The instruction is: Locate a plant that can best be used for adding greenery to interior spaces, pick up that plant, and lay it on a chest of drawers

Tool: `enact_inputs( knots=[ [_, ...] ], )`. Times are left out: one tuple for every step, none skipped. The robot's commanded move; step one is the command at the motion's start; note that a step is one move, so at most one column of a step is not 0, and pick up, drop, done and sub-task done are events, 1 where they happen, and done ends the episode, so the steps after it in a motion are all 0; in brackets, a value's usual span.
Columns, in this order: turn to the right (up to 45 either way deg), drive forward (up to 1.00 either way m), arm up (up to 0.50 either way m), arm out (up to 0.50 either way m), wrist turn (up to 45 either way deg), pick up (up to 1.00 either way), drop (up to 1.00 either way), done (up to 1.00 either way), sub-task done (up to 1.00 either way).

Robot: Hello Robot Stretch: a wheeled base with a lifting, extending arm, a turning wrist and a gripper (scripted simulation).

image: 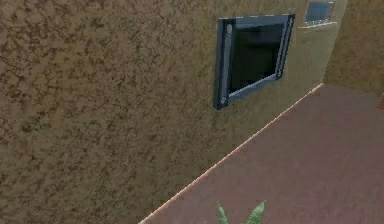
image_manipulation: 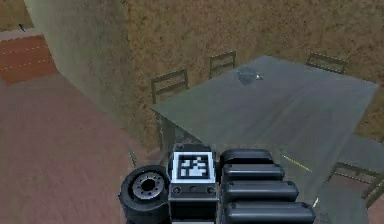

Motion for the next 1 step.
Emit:
enact_inputs(
  knots=[
    [0.0,0.25,0.0,0.0,0.0,0.0,0.0,0.0,0.0]
  ],
)
